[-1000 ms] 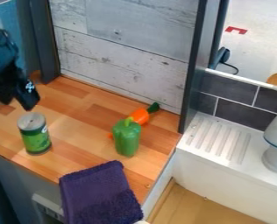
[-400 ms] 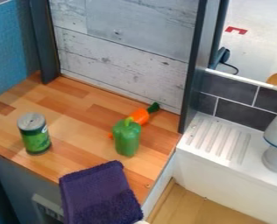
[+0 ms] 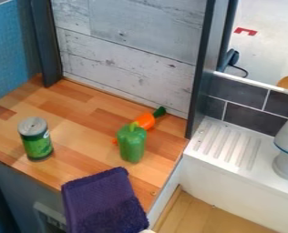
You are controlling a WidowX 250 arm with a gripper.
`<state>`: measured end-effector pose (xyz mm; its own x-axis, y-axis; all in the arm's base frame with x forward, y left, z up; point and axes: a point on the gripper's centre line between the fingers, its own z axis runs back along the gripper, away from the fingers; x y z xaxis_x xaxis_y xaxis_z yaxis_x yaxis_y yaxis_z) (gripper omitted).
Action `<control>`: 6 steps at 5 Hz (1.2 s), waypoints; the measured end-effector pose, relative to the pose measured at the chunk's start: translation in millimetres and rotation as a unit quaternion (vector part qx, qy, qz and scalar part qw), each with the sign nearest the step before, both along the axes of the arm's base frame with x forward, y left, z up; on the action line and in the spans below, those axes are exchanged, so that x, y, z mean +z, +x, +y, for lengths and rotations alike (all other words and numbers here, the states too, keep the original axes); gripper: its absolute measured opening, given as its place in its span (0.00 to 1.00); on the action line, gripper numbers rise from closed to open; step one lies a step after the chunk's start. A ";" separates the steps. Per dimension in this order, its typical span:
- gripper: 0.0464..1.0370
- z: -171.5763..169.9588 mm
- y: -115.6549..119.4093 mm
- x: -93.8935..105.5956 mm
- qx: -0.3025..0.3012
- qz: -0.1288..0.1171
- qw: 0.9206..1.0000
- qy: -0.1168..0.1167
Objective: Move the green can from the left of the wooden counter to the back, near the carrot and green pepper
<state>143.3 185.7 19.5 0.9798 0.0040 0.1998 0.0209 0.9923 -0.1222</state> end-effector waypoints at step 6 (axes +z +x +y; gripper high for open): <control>0.96 -48.7 124.4 -17.0 -0.036 -0.044 0.996 0.075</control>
